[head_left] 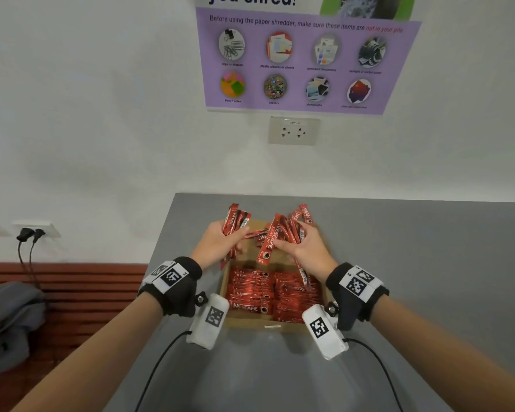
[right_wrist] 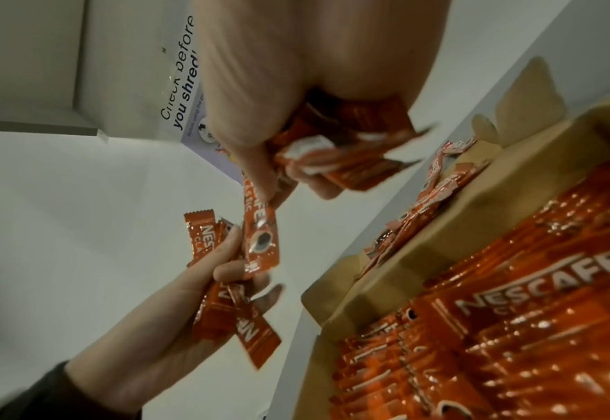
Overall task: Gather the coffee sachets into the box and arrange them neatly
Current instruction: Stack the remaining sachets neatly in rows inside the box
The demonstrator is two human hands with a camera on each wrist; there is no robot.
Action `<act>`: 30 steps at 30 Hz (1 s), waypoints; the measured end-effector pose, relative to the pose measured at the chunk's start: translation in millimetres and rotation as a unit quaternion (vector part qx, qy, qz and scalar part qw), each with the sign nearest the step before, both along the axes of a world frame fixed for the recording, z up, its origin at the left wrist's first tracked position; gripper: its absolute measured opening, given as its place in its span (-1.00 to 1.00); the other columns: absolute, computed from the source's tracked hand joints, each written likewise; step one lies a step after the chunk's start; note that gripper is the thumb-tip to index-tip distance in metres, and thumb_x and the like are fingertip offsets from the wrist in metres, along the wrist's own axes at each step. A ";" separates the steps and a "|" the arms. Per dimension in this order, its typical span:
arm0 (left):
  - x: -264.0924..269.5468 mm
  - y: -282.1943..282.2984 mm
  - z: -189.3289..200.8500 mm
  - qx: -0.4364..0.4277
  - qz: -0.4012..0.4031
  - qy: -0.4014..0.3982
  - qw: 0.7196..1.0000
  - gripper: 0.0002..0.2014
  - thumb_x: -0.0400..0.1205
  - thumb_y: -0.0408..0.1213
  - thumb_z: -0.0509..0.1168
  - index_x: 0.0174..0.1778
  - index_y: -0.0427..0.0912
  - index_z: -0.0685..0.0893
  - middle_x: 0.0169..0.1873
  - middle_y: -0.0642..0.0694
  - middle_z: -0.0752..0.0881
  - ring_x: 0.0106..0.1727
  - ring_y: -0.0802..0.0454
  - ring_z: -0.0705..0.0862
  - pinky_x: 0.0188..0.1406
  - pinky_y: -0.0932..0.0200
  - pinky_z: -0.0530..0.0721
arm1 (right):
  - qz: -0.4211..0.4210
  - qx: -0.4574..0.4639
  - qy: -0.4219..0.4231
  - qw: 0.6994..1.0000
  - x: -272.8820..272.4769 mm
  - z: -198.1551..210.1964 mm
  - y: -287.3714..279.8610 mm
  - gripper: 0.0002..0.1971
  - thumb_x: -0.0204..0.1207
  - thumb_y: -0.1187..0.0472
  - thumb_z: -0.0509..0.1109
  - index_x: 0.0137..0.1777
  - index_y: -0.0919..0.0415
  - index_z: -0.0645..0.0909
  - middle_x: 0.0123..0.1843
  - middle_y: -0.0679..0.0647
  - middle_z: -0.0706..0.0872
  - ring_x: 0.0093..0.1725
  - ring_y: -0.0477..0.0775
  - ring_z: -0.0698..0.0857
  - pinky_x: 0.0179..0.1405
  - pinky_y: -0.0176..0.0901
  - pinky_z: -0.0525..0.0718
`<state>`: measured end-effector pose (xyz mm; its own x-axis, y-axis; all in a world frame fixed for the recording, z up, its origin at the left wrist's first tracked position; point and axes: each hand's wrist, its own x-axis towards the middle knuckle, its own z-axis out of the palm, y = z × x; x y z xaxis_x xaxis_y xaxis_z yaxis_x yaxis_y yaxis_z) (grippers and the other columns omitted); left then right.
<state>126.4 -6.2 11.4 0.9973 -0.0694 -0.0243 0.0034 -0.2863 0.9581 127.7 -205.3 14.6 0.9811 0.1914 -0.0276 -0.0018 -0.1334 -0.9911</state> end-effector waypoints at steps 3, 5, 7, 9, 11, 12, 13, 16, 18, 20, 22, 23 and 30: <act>-4.1 -3.7 1.1 0.001 -0.004 0.012 1.000 -0.71 0.59 -0.20 0.36 -0.43 -0.15 0.51 -0.64 0.04 0.55 -0.65 0.20 0.52 -0.45 0.28 0.59 | -0.009 0.003 0.015 1.000 -1.0 -0.2 1.4 -0.58 0.37 0.30 0.54 0.18 0.05 0.49 0.02 -0.03 0.74 0.00 -0.04 0.75 0.16 -0.06 0.68; -7.1 -8.2 3.5 0.003 -0.011 0.007 1.000 -0.70 0.55 -0.18 0.40 -0.47 -0.12 0.53 -0.70 0.05 0.54 -0.67 0.20 0.50 -0.46 0.30 0.58 | 0.003 -0.011 0.008 1.000 -2.2 1.7 2.7 -0.60 0.37 0.28 0.54 0.20 0.22 0.57 -0.01 0.02 0.78 -0.04 0.02 0.78 0.12 -0.01 0.71; -7.8 -10.6 6.6 -0.010 -0.021 -0.001 1.000 -0.68 0.53 -0.17 0.43 -0.52 -0.10 0.54 -0.71 0.04 0.54 -0.66 0.14 0.51 -0.42 0.25 0.59 | 0.035 -0.042 -0.015 0.998 -4.2 3.5 4.0 -0.68 0.38 0.26 0.54 0.12 0.20 0.62 -0.09 0.02 0.79 -0.17 -0.01 0.78 -0.12 -0.13 0.74; -6.6 -11.6 9.4 -0.023 -0.035 -0.002 0.999 -0.66 0.51 -0.20 0.45 -0.56 -0.09 0.54 -0.70 0.01 0.55 -0.65 0.08 0.50 -0.41 0.18 0.58 | 0.066 -0.049 -0.034 0.996 -6.9 6.3 5.3 -0.77 0.40 0.29 0.53 0.03 0.16 0.63 -0.29 -0.06 0.76 -0.48 -0.16 0.66 -0.46 -0.33 0.60; -6.7 -14.3 12.1 -0.033 -0.043 0.006 0.999 -0.70 0.50 -0.27 0.47 -0.52 -0.12 0.54 -0.68 0.04 0.56 -0.63 0.07 0.50 -0.45 0.19 0.55 | 0.087 -0.052 -0.036 0.994 -6.8 7.8 4.7 -0.80 0.41 0.32 0.51 0.00 0.15 0.62 -0.46 -0.12 0.70 -0.62 -0.22 0.51 -0.61 -0.39 0.46; -7.8 -16.1 13.9 -0.037 -0.033 0.008 0.999 -0.72 0.50 -0.31 0.46 -0.49 -0.14 0.55 -0.67 0.05 0.57 -0.63 0.09 0.50 -0.48 0.22 0.53 | 0.090 -0.057 -0.038 0.994 -6.6 8.1 4.2 -0.80 0.42 0.33 0.51 0.00 0.15 0.61 -0.47 -0.17 0.70 -0.62 -0.24 0.52 -0.59 -0.43 0.46; -9.0 -17.4 15.1 -0.045 -0.015 0.006 0.999 -0.73 0.50 -0.34 0.46 -0.47 -0.15 0.54 -0.68 0.06 0.57 -0.63 0.12 0.50 -0.52 0.26 0.52 | 0.092 -0.059 -0.039 0.993 -6.9 8.0 3.3 -0.80 0.42 0.31 0.50 0.00 0.14 0.61 -0.44 -0.20 0.72 -0.57 -0.26 0.58 -0.53 -0.47 0.49; -14.0 -18.0 12.7 -0.089 0.031 0.005 0.996 -0.71 0.54 -0.38 0.41 -0.46 -0.17 0.50 -0.74 0.08 0.55 -0.70 0.24 0.46 -0.59 0.35 0.48 | 0.100 -0.096 -0.026 0.990 -10.5 -0.1 2.1 -0.77 0.39 0.22 0.54 0.02 0.14 0.65 -0.20 -0.09 0.78 -0.26 -0.23 0.73 -0.19 -0.38 0.63; -18.2 -15.8 8.8 -0.106 0.034 0.013 0.994 -0.74 0.53 -0.35 0.42 -0.43 -0.20 0.51 -0.73 0.08 0.53 -0.69 0.21 0.42 -0.57 0.32 0.46 | 0.104 -0.116 -0.016 0.988 -14.5 -5.5 3.5 -0.79 0.39 0.24 0.55 0.01 0.15 0.65 -0.14 -0.05 0.77 -0.21 -0.18 0.74 -0.14 -0.33 0.65; -21.5 -11.4 5.1 -0.096 0.024 0.028 0.995 -0.83 0.51 -0.35 0.43 -0.30 -0.28 0.58 -0.71 0.08 0.56 -0.69 0.21 0.41 -0.60 0.33 0.45 | 0.116 -0.159 -0.016 0.980 -15.6 -7.6 4.2 -0.81 0.39 0.25 0.55 -0.02 0.14 0.66 -0.14 -0.06 0.77 -0.17 -0.14 0.74 -0.10 -0.30 0.67; -22.4 -3.4 4.2 -0.053 0.011 0.042 0.998 -0.85 0.49 -0.36 0.45 -0.16 -0.35 0.64 -0.62 0.07 0.63 -0.70 0.25 0.44 -0.66 0.37 0.43 | 0.155 -0.244 -0.014 0.957 -16.9 -7.7 3.7 -0.83 0.38 0.24 0.55 -0.05 0.18 0.68 -0.22 -0.11 0.73 -0.27 -0.18 0.69 -0.20 -0.39 0.63; -22.3 2.1 3.9 -0.028 0.004 0.048 0.998 -0.84 0.48 -0.35 0.47 -0.13 -0.34 0.67 -0.56 0.06 0.66 -0.69 0.26 0.46 -0.67 0.37 0.44 | 0.183 -0.297 -0.022 0.937 -18.3 -9.2 3.7 -0.82 0.38 0.22 0.55 -0.05 0.20 0.68 -0.26 -0.14 0.70 -0.34 -0.23 0.64 -0.32 -0.48 0.56; -33.4 22.7 -9.8 0.152 -0.105 0.078 0.980 -0.79 0.39 -0.38 0.55 -0.31 -0.13 0.60 -0.38 0.04 0.71 -0.45 0.26 0.65 -0.42 0.40 0.55 | 0.287 -0.475 -0.081 0.828 -25.3 -21.8 17.3 -0.73 0.35 0.09 0.57 -0.11 0.28 0.69 -0.19 0.14 0.79 -0.26 0.10 0.72 -0.23 0.02 0.70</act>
<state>93.0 16.5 1.6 0.9444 -0.2383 -0.2267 0.0536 -0.5685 0.8209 102.4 -188.0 -7.2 0.7413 0.5950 -0.3107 0.4552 -0.7858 -0.4186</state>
